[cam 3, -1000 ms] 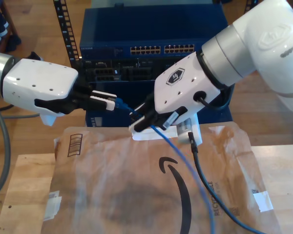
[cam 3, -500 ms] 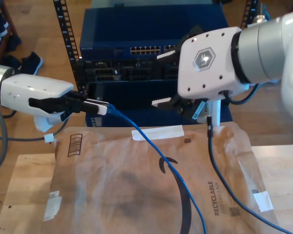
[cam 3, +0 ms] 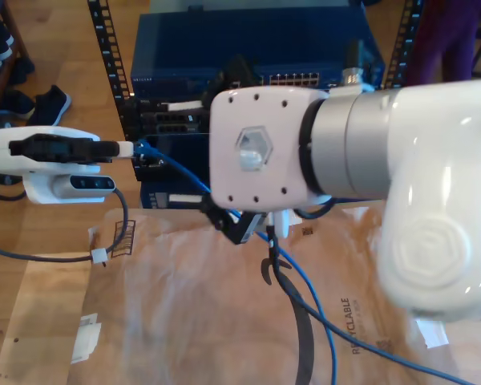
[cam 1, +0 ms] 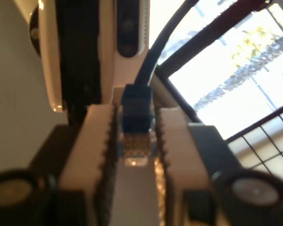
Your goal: Grab the cable and plug it in
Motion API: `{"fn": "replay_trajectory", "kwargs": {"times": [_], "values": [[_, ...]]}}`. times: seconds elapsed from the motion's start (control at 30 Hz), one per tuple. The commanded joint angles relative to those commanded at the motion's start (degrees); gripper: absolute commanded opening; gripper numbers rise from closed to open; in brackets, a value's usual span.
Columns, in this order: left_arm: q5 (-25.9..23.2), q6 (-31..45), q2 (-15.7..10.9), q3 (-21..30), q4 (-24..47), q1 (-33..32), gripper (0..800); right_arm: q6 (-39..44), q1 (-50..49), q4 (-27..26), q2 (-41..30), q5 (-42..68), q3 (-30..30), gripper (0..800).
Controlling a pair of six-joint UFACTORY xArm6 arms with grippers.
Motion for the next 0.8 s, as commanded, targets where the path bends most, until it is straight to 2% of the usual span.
{"fn": "replay_trajectory", "kwargs": {"times": [0.33,0.8], "values": [[3.4,-0.3,-0.2,0.2,-0.2,0.0,7,0.0,3.0,-1.1,1.2,-7.1,1.1,755],[5.0,0.4,-0.3,0.5,-1.9,0.0,25,0.4,4.1,-1.0,1.9,-9.3,1.0,560]]}}
